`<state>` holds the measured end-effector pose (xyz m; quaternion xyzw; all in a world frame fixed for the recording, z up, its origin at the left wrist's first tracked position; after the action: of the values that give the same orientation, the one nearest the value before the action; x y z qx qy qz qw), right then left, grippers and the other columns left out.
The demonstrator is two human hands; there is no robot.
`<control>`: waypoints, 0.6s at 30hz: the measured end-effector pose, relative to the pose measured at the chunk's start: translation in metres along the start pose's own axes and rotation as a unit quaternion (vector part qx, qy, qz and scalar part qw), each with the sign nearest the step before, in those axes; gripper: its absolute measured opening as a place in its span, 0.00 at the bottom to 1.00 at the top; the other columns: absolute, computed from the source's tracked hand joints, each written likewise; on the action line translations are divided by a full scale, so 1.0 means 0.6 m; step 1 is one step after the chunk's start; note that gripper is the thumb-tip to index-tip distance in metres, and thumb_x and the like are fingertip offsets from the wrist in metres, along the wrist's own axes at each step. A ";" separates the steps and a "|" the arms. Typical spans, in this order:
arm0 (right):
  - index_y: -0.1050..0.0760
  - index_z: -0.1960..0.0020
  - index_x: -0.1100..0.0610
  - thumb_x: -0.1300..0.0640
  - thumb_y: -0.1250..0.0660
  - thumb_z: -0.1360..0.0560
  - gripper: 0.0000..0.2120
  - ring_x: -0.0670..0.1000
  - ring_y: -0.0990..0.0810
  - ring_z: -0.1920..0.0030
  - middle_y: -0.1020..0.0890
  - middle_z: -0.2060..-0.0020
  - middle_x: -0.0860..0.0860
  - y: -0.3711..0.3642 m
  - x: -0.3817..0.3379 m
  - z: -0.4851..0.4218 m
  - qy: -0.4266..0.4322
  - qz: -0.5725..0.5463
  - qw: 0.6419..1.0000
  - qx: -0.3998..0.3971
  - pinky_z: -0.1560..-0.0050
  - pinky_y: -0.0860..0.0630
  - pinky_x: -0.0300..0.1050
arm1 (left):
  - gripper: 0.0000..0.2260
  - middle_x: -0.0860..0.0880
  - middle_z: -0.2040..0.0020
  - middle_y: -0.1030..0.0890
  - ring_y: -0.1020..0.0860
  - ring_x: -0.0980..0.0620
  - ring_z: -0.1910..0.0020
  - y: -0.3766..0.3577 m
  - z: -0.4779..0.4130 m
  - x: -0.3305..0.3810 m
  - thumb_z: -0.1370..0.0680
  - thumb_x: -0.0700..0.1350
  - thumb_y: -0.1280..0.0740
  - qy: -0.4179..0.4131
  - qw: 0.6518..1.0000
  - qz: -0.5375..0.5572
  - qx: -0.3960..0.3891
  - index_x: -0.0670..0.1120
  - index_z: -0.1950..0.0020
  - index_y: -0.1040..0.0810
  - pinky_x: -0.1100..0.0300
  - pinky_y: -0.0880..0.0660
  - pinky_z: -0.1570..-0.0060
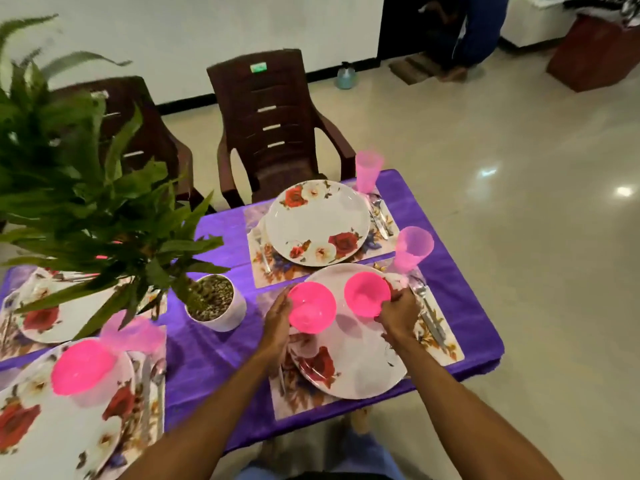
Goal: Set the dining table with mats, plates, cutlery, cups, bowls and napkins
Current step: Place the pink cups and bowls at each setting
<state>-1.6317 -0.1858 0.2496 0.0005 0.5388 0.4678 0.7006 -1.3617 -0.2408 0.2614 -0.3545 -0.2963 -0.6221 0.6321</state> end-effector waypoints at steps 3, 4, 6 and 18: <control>0.25 0.54 0.59 0.69 0.33 0.33 0.09 0.60 0.19 0.58 0.18 0.59 0.55 0.005 -0.004 -0.011 0.002 -0.008 1.000 0.002 0.57 0.19 0.60 | 0.14 0.46 0.30 0.26 0.26 0.37 0.34 -0.011 -0.008 0.004 0.16 0.51 0.40 0.002 1.000 0.002 0.013 0.59 0.31 0.26 0.34 0.20 0.53; 0.26 0.55 0.59 0.68 0.33 0.32 0.08 0.59 0.18 0.58 0.18 0.60 0.55 0.006 -0.005 -0.016 0.006 -0.009 1.000 -0.002 0.57 0.18 0.60 | 0.14 0.45 0.30 0.27 0.26 0.36 0.35 -0.016 -0.010 0.006 0.16 0.51 0.40 0.004 1.000 0.004 0.010 0.61 0.32 0.25 0.35 0.20 0.55; 0.26 0.55 0.58 0.65 0.30 0.30 0.07 0.59 0.18 0.57 0.18 0.59 0.54 0.010 -0.013 -0.017 0.020 0.001 1.000 -0.014 0.57 0.19 0.55 | 0.14 0.45 0.30 0.28 0.27 0.35 0.35 -0.026 -0.012 0.012 0.16 0.51 0.40 0.010 1.000 0.008 0.009 0.62 0.33 0.24 0.36 0.19 0.56; 0.21 0.41 0.53 0.45 0.29 0.24 0.16 0.50 0.17 0.62 0.16 0.54 0.49 -0.063 -0.192 0.031 0.268 0.067 0.934 -0.229 0.63 0.19 0.50 | 0.13 0.47 0.30 0.28 0.26 0.39 0.36 -0.084 -0.035 0.106 0.16 0.50 0.40 -0.045 0.997 0.037 -0.049 0.58 0.33 0.24 0.42 0.18 0.59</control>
<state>-1.5906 -0.2731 0.3254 -0.2493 0.5834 0.6068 0.4788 -1.4100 -0.2937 0.3053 -0.4234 -0.2797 -0.5959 0.6225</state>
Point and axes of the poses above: each hand's wrist, its own z-axis away from the middle knuckle, its own y-axis out of the back of the hand, x = y × z, the point moved 6 cm from there along -z, towards the middle knuckle
